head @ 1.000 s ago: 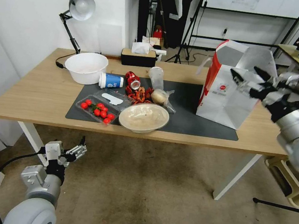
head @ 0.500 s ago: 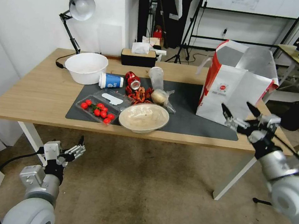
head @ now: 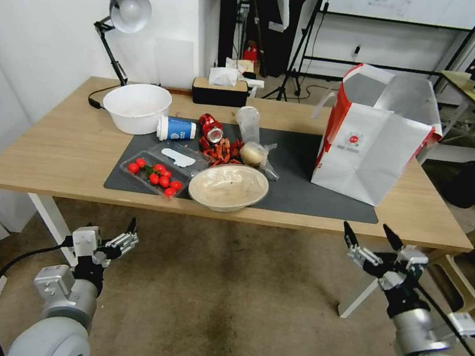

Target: Pick up the food delivery bag from the floor and place it on the table.

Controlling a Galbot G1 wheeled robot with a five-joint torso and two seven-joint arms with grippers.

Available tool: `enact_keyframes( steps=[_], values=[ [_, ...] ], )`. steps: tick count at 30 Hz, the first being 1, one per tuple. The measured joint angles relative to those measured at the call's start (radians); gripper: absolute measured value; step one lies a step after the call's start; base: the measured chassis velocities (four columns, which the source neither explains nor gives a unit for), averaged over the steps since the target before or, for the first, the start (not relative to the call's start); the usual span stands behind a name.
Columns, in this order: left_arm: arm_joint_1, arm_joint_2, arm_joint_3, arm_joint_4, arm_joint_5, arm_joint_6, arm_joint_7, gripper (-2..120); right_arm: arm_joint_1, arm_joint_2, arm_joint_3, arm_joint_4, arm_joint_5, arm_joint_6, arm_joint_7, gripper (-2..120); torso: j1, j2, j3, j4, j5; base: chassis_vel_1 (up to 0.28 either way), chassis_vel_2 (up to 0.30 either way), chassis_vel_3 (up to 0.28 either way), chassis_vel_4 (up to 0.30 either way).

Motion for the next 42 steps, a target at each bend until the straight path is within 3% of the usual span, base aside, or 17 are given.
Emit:
enact_keyframes(
  steps=[13,42],
  values=[
    [-0.003,0.005,-0.001,0.009,0.007,-0.013,0.013,100,0.033,0.033,-0.025,-0.059,-0.003,-0.001,0.004,100,0.000,0.000,0.000,0.0001,0.0001,0.000,0.000,0.000,0.000],
    [-0.006,0.007,0.001,0.015,0.002,-0.029,0.011,100,0.041,0.030,-0.032,-0.067,0.017,-0.014,0.003,100,0.000,0.000,0.000,0.0000,0.0001,0.000,0.000,0.000,0.000]
  ],
)
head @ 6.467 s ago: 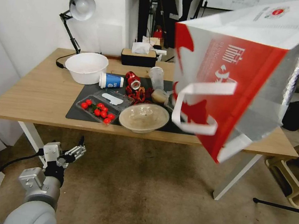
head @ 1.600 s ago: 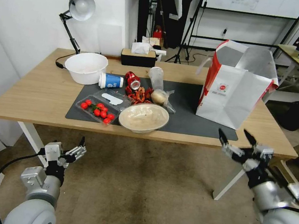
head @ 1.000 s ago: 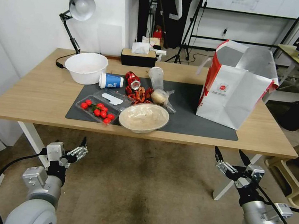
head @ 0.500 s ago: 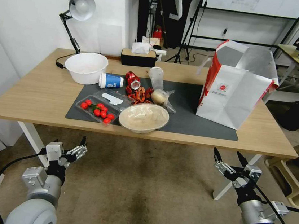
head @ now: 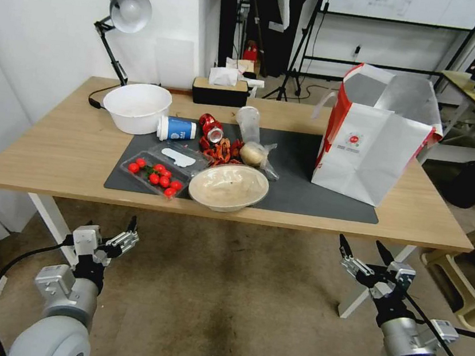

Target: Pick up the food delivery bag from the floor and place it on the table.

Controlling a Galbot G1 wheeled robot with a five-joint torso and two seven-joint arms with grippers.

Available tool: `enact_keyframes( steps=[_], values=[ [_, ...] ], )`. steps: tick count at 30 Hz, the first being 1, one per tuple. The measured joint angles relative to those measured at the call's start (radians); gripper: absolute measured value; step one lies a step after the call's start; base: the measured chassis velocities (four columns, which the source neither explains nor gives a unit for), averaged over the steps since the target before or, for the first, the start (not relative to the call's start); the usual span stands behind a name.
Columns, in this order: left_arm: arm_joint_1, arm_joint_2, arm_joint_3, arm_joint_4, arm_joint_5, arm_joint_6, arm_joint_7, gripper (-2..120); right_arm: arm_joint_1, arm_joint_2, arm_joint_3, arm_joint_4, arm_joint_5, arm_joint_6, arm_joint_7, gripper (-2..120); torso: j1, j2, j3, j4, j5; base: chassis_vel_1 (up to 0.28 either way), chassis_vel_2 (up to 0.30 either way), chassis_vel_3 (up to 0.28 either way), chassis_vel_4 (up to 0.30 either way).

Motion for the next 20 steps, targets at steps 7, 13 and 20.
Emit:
enact_keyframes(
  steps=[7,13,20],
  values=[
    [0.000,0.000,0.000,0.000,0.000,0.000,-0.001,100,0.000,0.000,0.000,0.000,0.001,0.000,-0.001,100,0.000,0.000,0.000,0.0000,0.0000,0.000,0.000,0.000,0.000],
    [0.000,0.000,0.000,-0.001,0.000,0.000,-0.001,100,0.000,-0.001,0.000,0.000,0.001,-0.001,-0.001,100,0.000,0.000,0.000,0.0000,0.0000,0.000,0.000,0.000,0.000],
    [0.000,0.000,0.000,-0.001,0.000,0.000,-0.001,100,0.000,-0.001,0.000,0.001,0.001,0.000,-0.001,100,0.000,0.000,0.000,0.0000,0.0001,0.000,0.000,0.000,0.000]
  ],
)
